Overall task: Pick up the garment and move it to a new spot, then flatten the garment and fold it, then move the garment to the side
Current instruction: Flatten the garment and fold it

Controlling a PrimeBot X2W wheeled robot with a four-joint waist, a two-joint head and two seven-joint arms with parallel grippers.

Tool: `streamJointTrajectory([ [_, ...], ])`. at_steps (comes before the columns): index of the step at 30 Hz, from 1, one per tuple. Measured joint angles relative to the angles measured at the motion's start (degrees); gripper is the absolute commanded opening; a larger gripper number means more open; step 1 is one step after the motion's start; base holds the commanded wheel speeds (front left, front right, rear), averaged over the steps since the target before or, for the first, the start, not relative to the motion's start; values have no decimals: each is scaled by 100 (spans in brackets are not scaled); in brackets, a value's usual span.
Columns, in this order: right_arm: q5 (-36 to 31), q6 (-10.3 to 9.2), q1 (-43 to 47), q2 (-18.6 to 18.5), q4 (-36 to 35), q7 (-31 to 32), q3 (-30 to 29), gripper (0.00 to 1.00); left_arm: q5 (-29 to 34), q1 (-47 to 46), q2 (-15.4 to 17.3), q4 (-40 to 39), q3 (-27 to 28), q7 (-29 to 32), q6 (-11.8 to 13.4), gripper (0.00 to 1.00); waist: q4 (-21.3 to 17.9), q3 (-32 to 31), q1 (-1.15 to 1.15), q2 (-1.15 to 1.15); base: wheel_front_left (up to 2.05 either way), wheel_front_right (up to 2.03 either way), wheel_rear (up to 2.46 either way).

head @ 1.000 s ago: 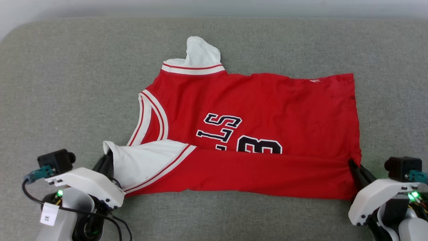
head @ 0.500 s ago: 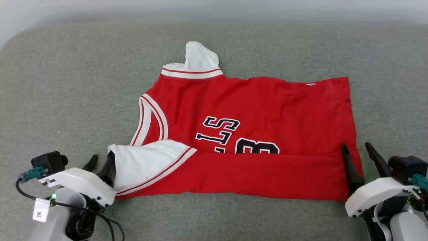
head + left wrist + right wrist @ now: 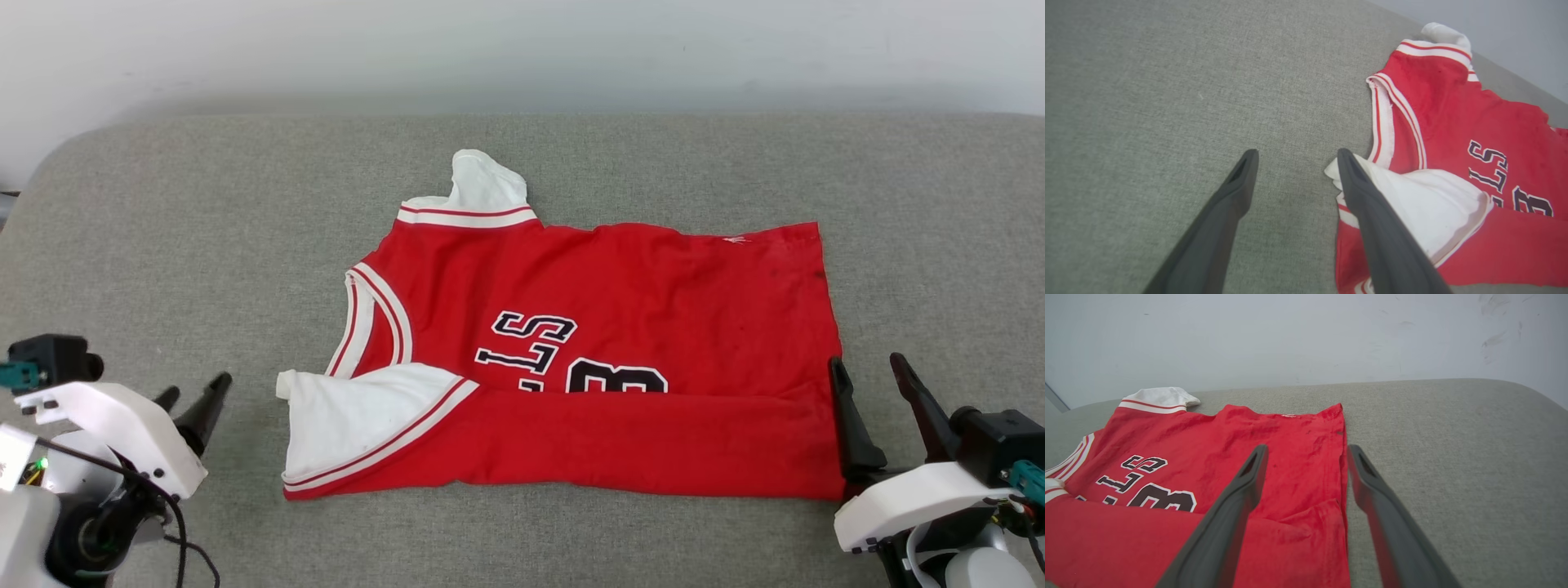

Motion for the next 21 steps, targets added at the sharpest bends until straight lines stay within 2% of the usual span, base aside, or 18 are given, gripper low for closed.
streamJointTrajectory([
  [3,-8,0,79,46,-162,104,-29,100,-344,125,277,-555,-62,943,64,100,1,26,0,0,0,0,0],
  [8,5,0,96,113,-285,203,1,100,-653,298,546,-1358,-145,1872,339,100,-57,127,0,0,0,0,0],
  [12,71,0,60,144,-359,253,89,100,-639,378,581,-1682,-297,2205,602,100,-142,270,0,0,0,0,0],
  [18,116,0,-114,164,-423,298,170,100,-443,448,577,-1514,-481,2315,850,100,-297,533,0,0,0,0,0],
  [21,127,0,-137,167,-425,307,151,100,-516,458,416,-1337,-539,2275,799,100,-354,660,0,0,0,0,0],
])
